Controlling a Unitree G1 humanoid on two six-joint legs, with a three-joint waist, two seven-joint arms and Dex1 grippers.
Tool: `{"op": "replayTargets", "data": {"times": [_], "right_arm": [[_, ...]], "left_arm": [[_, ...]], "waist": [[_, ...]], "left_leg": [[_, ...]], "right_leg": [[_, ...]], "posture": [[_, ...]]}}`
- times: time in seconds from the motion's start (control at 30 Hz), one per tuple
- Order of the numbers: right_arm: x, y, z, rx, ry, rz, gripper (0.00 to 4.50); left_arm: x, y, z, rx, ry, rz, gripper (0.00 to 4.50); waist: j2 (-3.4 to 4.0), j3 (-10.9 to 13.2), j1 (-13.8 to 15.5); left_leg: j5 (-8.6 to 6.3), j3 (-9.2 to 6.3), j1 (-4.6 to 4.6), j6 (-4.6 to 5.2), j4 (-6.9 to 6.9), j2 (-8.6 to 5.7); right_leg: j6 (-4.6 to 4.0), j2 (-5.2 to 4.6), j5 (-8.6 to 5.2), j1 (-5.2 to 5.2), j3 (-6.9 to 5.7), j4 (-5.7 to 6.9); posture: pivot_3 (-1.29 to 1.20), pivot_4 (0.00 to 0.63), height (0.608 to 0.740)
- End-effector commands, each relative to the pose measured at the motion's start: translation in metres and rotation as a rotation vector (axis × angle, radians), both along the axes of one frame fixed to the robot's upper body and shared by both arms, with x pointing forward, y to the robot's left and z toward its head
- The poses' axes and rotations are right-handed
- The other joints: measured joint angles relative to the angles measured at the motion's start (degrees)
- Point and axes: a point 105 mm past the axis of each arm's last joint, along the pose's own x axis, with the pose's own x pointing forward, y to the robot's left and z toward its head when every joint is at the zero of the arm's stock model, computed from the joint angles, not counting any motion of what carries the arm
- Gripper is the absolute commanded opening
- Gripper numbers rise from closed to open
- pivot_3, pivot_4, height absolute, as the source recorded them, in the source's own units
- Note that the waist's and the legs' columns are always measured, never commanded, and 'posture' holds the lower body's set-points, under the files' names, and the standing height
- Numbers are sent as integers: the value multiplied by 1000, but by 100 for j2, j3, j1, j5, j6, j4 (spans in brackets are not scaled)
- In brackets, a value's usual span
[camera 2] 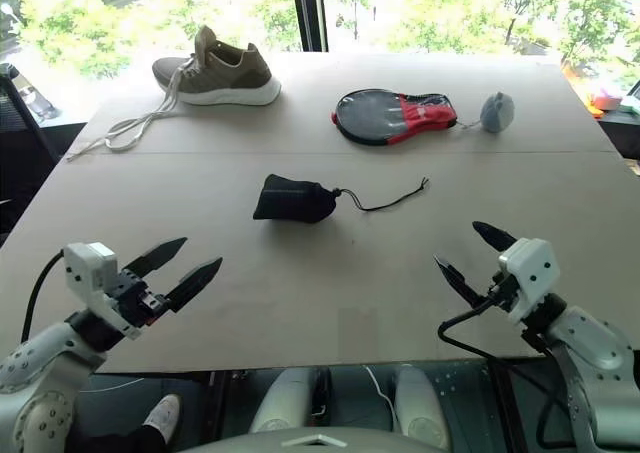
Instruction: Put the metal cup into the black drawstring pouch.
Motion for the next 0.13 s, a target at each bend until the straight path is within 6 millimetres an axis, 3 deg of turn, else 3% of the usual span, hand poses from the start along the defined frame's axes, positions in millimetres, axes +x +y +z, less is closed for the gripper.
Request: {"op": "replayTargets", "data": {"times": [0.03,0.13], "right_arm": [[-2,3,14,-28,-88,-22,4276],[-2,7,13,-11,-85,-22,4276]], "left_arm": [[0,3,11,3,-45,17,4339],[0,4,10,-16,-41,38,4339]], "waist": [[-1,-2,-10],[-6,-5,-21]], "left_leg": [[0,1,1,0,0,0],[0,5,3,0,0,6]], "right_leg": [[0,0,0,0,1,0],[-1,3,0,0,2,-1]], "posture": [[0,150,740],[0,150,740]]}}
